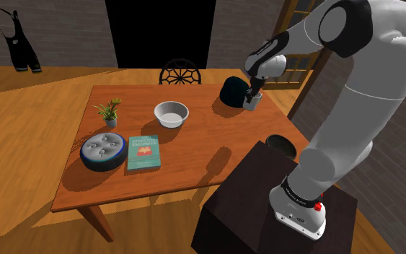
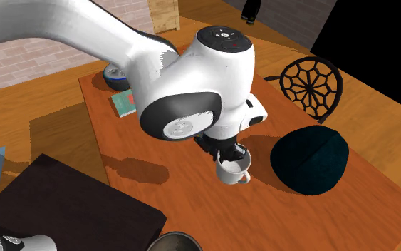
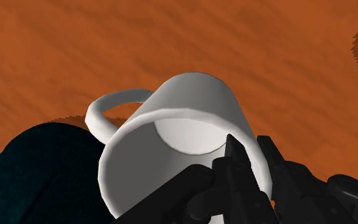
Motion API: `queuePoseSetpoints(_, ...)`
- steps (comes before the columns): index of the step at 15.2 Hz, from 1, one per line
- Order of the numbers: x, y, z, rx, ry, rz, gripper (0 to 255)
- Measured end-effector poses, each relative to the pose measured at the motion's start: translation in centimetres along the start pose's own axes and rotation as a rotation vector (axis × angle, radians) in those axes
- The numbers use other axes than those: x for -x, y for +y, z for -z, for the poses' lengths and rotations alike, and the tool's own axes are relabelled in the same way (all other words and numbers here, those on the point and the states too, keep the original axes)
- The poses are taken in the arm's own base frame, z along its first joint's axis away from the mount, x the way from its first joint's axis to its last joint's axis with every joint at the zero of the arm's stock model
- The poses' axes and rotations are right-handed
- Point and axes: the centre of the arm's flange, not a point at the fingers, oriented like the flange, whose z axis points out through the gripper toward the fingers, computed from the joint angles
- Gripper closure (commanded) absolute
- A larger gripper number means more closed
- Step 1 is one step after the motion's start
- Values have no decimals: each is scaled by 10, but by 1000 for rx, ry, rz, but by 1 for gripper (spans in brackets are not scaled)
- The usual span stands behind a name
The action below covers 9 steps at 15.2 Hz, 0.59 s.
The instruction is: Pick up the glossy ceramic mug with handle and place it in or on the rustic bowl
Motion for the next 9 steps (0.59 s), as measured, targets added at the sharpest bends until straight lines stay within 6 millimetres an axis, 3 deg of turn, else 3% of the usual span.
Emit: queuePoseSetpoints(9, 122, -14, 12, -1, 1, -1, 255)
